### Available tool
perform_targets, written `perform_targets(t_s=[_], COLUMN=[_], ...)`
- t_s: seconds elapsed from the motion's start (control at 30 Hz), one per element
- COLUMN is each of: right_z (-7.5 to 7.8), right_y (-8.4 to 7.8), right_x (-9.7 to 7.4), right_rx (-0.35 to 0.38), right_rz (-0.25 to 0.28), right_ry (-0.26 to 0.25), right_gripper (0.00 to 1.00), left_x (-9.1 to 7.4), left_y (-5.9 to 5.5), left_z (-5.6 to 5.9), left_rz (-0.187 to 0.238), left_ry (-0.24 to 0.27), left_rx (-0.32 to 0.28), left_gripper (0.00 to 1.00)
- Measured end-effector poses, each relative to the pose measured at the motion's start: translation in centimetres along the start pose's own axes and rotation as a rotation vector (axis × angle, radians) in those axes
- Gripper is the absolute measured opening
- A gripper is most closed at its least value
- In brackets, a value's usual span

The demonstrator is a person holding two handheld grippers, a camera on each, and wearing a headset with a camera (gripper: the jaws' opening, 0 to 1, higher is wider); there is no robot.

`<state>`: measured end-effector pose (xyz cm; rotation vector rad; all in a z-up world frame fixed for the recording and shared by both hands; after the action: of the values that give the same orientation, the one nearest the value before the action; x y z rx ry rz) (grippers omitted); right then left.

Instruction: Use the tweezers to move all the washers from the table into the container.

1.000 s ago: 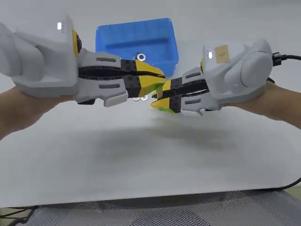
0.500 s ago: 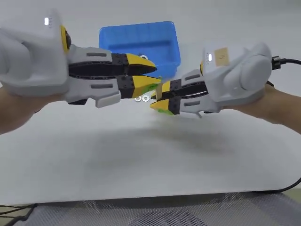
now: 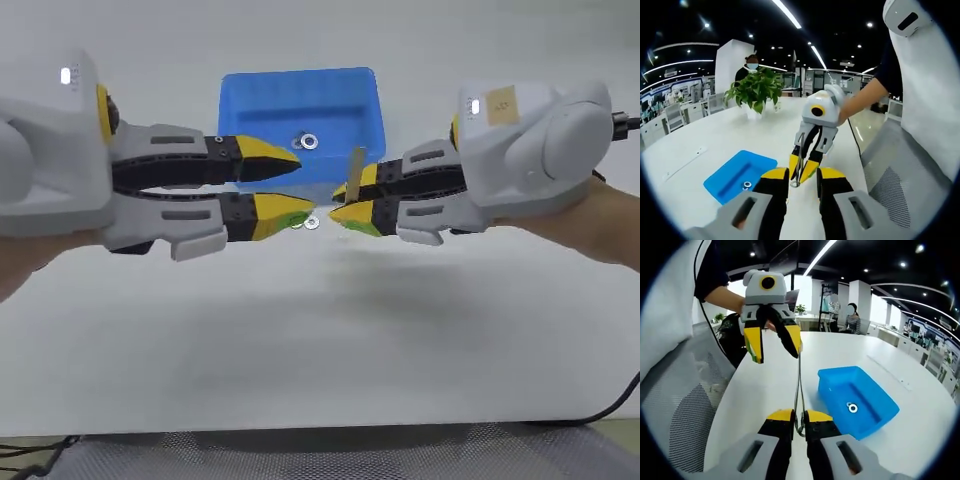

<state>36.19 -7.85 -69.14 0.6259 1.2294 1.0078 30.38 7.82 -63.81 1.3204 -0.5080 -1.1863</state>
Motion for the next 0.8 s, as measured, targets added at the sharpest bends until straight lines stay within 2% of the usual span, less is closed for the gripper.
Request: perform_targets(t_s=[0.17,0.37,0.47,0.6,0.73,0.8], right_z=[0.7,1.4,1.6,2.2,3.3,4.0], right_y=[1.2,2.5,3.1,3.9,4.6,4.9], right_x=[-0.6,-1.1,-1.3,-1.6,-1.9,-2.1], right_rx=[-0.016,-0.030,-0.036,-0.039,-0.072,-0.082], right_rz=[0.004,0.016,0.016,0.021,0.016,0.015], right_ry=[-0.015,-0.034,-0.040,-0.050,-0.060,-0.068], right_gripper=[0.09,0.09,0.09,0.09,0.09,0.09], left_x=[-1.6,-3.1,-3.9,-4.6,-5.6,-6.0], left_y=[-0.2,-0.8,-1.2,-1.8,-2.4,-2.6], left_z=[-0.3,-0.5,-0.5,-0.5,-0.8,-0.8], left_rz=[0.016,0.015,0.023,0.009,0.008,0.000], left_ry=[0.054,0.108,0.117,0.133,0.153,0.156], left_rx=[-0.013,-0.034,-0.048,-0.040,-0.039,-0.042], left_gripper=[0.34,0.40,0.44,0.50,0.61,0.64])
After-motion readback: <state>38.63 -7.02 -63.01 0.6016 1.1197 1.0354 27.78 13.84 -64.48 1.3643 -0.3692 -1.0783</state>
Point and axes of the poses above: the centre of the closed fingertips' face, and the gripper's own axes: x roughly forward along the fingers, z roughly to its right, y roughly out of its top, the point moved 9 cm from there along -x, roughly backward along the fingers, and after that the axes turned 14 degrees about -x, right-handed, at the moved point
